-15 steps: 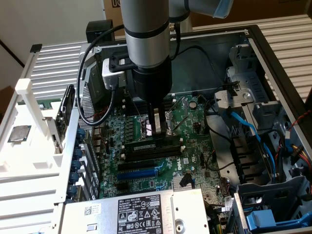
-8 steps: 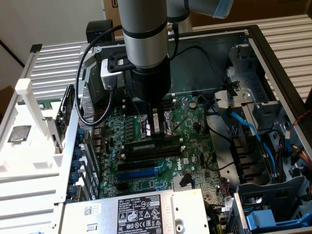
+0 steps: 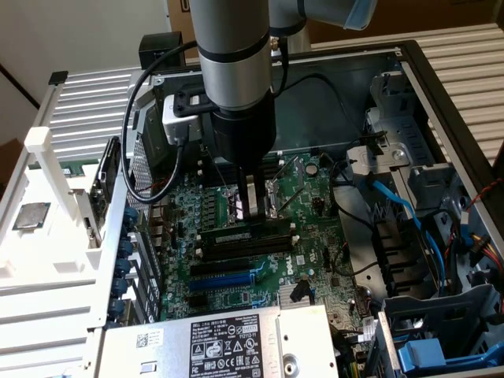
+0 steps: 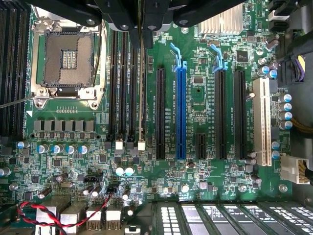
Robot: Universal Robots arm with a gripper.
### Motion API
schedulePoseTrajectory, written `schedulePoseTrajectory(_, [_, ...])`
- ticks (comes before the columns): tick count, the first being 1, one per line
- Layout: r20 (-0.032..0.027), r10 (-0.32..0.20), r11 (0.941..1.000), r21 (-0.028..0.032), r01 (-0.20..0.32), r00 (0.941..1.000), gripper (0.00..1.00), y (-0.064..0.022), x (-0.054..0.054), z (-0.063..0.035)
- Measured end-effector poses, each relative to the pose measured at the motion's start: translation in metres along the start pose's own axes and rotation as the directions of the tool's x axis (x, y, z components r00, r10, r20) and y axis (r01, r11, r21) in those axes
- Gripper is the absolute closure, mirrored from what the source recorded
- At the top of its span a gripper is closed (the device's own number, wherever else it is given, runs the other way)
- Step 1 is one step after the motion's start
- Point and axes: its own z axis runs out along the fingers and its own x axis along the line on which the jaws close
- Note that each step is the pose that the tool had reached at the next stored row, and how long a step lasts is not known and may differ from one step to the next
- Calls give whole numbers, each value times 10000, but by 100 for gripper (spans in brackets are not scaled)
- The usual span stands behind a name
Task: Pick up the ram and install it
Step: 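Press down the ram until it locks into place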
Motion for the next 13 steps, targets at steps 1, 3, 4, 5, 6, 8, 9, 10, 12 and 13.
schedulePoseTrajectory(1, [-1, 0, 10000, 0, 0, 10000, 87, 0, 0, 0])
schedulePoseTrajectory(3, [-1, 0, 10000, -1, 0, 10000, 87, 0, -1, 0])
schedulePoseTrajectory(4, [-1, 0, 10000, -2, 0, 10000, 87, 0, -1, 0])
schedulePoseTrajectory(5, [-1, 0, 10000, -1, 0, 10000, 87, 0, -1, 0])
schedulePoseTrajectory(6, [-1, 0, 10000, -2, 0, 10000, 87, 0, -1, 0])
schedulePoseTrajectory(8, [-1, 2, 10000, -9, -2, 10000, 87, 0, -1, 0])
schedulePoseTrajectory(9, [0, 2, 10000, -20, -2, 10000, 87, -2, -1, 0])
schedulePoseTrajectory(10, [0, 0, 10000, -40, 0, 10000, 87, -4, -1, 0])
schedulePoseTrajectory(12, [-2, -1, 10000, -92, 1, 10000, 87, -11, -1, 0])
schedulePoseTrajectory(13, [-3, -2, 9999, -114, 2, 10000, 87, -18, -1, 0])
